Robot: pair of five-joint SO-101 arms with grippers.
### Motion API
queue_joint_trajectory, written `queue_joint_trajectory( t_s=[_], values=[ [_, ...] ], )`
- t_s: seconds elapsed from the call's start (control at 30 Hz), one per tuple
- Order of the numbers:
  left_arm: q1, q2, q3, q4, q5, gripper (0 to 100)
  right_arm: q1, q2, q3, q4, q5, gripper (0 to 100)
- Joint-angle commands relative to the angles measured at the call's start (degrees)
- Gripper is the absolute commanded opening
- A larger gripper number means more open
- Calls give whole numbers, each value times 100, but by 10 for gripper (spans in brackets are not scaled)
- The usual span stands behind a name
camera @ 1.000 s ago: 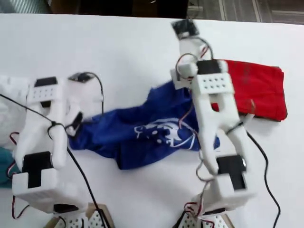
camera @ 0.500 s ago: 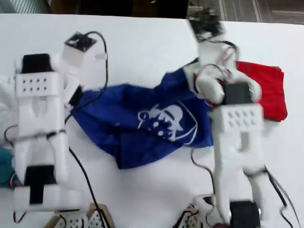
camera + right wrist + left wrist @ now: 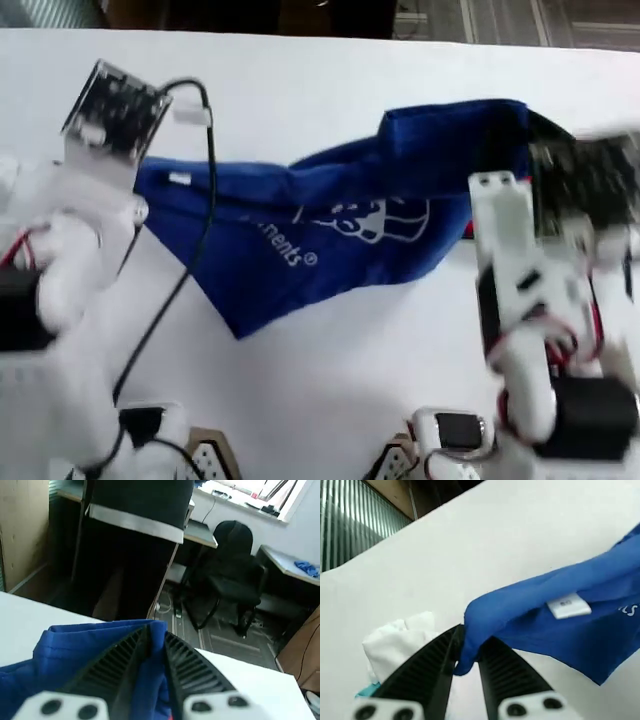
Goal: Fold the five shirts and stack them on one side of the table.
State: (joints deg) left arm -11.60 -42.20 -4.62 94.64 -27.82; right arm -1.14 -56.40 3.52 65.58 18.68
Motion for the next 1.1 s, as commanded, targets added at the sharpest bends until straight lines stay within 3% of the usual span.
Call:
queue_joint_trajectory(
  t_s=[0.0, 0.43, 0.53, 0.83, 1.07],
  values=[
    [53, -721, 207, -316, -35, 26, 40, -400, -26, -119, 26, 20],
    [18, -2004, 541, -457, -44, 26, 66, -1138, -44, -31, -404, 20],
    [9, -2101, 541, -457, -325, 25, 57, -1209, -53, 127, -404, 20],
    [9, -1697, 1402, -1108, -422, 25, 31, -233, 730, -22, -422, 20],
    [44, -905, 2686, -1433, -440, 25, -391, 769, 1662, -110, -422, 20]
  ],
)
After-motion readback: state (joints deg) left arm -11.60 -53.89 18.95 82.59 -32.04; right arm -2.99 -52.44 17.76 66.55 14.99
